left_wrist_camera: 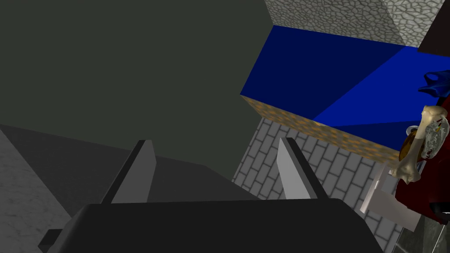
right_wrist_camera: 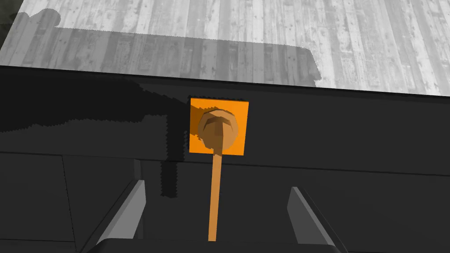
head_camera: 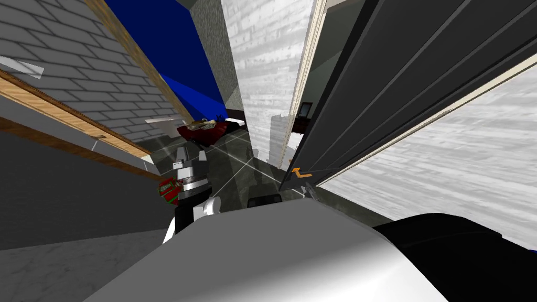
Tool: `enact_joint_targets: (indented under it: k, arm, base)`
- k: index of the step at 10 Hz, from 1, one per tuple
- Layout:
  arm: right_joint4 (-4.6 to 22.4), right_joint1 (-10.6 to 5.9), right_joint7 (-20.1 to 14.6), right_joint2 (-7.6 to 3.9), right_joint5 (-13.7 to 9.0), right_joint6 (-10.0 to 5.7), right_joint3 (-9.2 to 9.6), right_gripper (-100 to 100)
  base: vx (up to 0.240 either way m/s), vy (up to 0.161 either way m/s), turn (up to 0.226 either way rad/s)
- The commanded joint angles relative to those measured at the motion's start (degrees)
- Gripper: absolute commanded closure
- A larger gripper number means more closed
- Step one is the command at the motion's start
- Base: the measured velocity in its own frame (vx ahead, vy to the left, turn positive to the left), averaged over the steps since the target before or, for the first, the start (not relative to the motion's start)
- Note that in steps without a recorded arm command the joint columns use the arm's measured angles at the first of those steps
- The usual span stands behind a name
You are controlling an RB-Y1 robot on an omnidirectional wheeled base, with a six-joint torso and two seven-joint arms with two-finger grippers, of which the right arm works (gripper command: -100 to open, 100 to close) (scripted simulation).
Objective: Pull the door open
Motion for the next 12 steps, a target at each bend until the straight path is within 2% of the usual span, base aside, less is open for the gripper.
enact_joint_targets:
  k: [1,2,3,4,5,8,9,10,12]
  arm:
    - [0.50,1.54,0.31,0.29,-0.47,-1.82,-0.58,-100]
    - [0.26,2.48,0.39,0.28,-0.74,-2.38,-0.91,-100]
    - [1.21,1.45,0.25,0.36,-0.52,-2.22,-0.64,-100]
    - [2.43,0.11,-0.29,0.17,-1.45,-1.39,-1.80,-100]
    - [2.43,0.11,-0.29,0.17,-1.45,-1.39,-1.80,-100]
    - [4.44,-2.64,-1.38,-0.26,-3.20,0.90,-3.99,-100]
    - [3.76,-1.87,-1.04,-0.14,-2.83,0.34,-3.53,-100]
    - [3.76,-1.87,-1.04,-0.14,-2.83,0.34,-3.53,100]
    - [3.76,-1.87,-1.04,-0.14,-2.83,0.34,-3.53,100]
  base:
    - [-0.027,0.005,-0.282]
    - [-0.045,-0.005,-0.328]
    - [-0.025,0.001,-0.062]
    - [0.094,0.061,0.258]
    - [0.125,0.076,0.133]
    - [0.183,0.038,0.193]
    - [0.104,0.003,0.041]
    - [-0.012,-0.001,-0.035]
    - [-0.033,-0.002,0.005]
